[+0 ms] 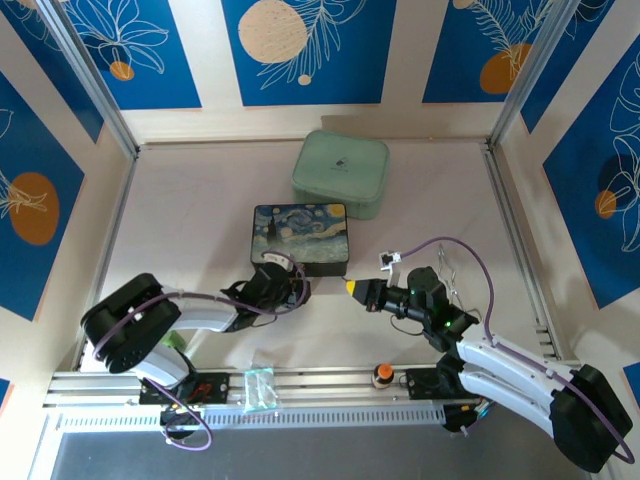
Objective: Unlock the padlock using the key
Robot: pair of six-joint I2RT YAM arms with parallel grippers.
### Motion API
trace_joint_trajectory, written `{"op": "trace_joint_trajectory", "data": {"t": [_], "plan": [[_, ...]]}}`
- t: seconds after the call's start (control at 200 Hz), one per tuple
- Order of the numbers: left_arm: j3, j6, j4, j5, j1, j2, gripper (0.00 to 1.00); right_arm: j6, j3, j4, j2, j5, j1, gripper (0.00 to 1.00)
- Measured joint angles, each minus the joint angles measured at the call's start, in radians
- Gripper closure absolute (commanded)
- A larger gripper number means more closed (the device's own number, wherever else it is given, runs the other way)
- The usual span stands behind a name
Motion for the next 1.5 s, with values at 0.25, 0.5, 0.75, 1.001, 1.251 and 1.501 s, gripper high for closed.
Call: {"op": "trace_joint_trajectory", "data": {"t": [0.25,0.5,0.75,1.001,1.251,1.501], "plan": [[0.005,-0.002,0.054,-0.058,-0.027,0.042,0.55,0.07,-0.056,0.033,0.039,0.1,0.068,1.0],[0.037,-0.029,0.061,-0.083,-0.046,0.081,0.61,0.134,-0.076,0.024,0.041,0.256,0.161,1.0],[0.039,-0.092,0.076,-0.043,-0.068,0.089,0.72,0.276,-0.075,-0.026,0.085,0.394,0.241,1.0],[0.046,-0.132,0.057,-0.016,-0.077,0.08,0.74,0.403,-0.023,-0.053,0.224,0.496,0.301,1.0],[0.084,-0.15,0.006,-0.037,-0.09,0.09,0.6,0.414,0.021,-0.005,0.339,0.502,0.314,1.0],[0.072,-0.13,0.056,-0.192,-0.157,0.121,0.61,0.429,0.024,0.025,0.392,0.508,0.323,1.0]]}}
